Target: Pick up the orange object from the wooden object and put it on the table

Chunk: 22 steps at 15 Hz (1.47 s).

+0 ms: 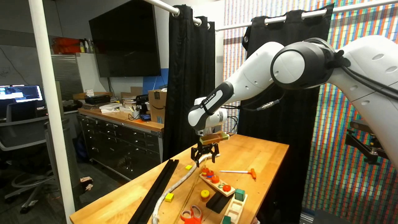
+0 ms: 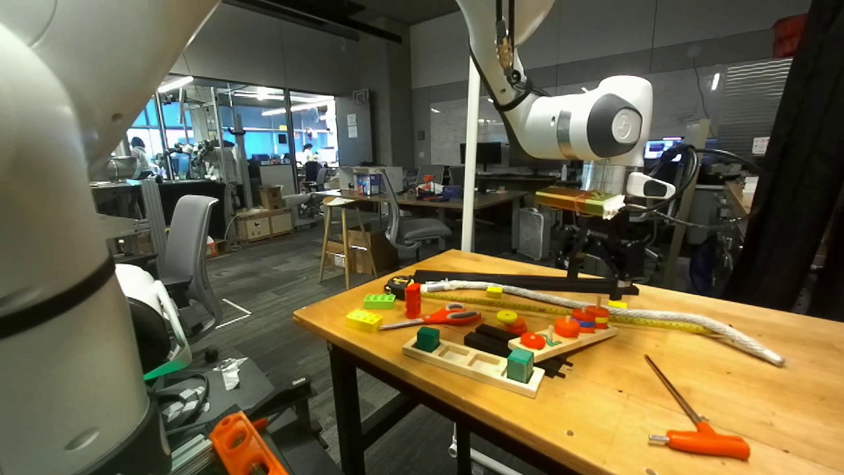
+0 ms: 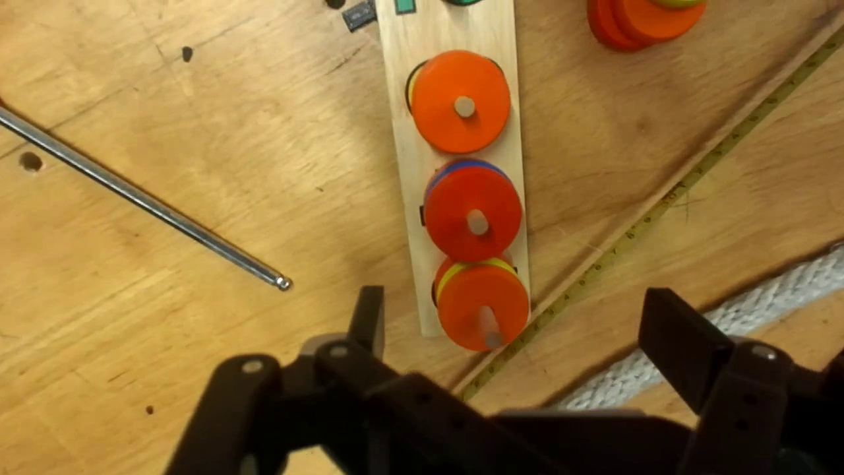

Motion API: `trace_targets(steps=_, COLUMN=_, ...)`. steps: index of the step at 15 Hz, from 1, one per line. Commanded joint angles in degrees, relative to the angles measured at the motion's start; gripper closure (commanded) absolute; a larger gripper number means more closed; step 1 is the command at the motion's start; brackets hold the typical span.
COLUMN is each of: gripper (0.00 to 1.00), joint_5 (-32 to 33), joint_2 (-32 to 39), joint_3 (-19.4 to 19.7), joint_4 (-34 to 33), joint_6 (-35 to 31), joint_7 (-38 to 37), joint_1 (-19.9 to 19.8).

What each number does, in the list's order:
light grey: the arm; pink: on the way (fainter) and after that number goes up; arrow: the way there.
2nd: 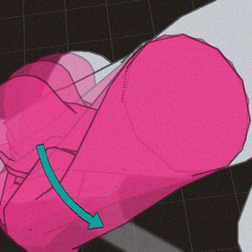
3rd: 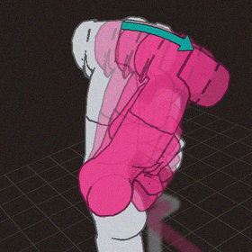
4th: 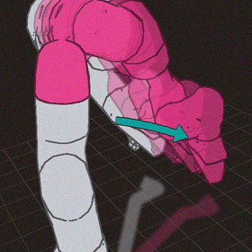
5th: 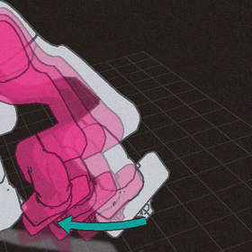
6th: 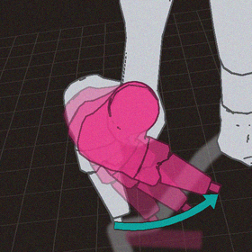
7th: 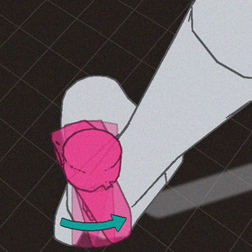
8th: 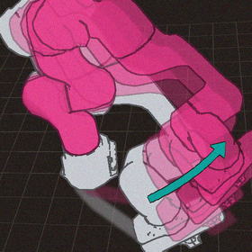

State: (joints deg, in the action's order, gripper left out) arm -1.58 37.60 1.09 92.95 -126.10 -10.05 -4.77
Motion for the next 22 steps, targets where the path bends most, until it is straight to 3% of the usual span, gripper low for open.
trace_targets(steps=1, gripper=0.0, joint_5=-2.47, joint_2=2.39, joint_3=-0.04, joint_4=-3.59, joint_6=2.78, joint_7=2.9, joint_1=-0.76)
trace_targets(steps=21, gripper=0.0, joint_5=-3.66, joint_2=8.25, joint_3=-0.23, joint_4=-10.32, joint_6=5.05, joint_7=6.8, joint_1=-2.33)
trace_targets(steps=22, gripper=0.1, joint_5=-3.6, joint_2=8.32, joint_3=-0.24, joint_4=-10.43, joint_6=4.93, joint_7=6.93, joint_1=-2.31)
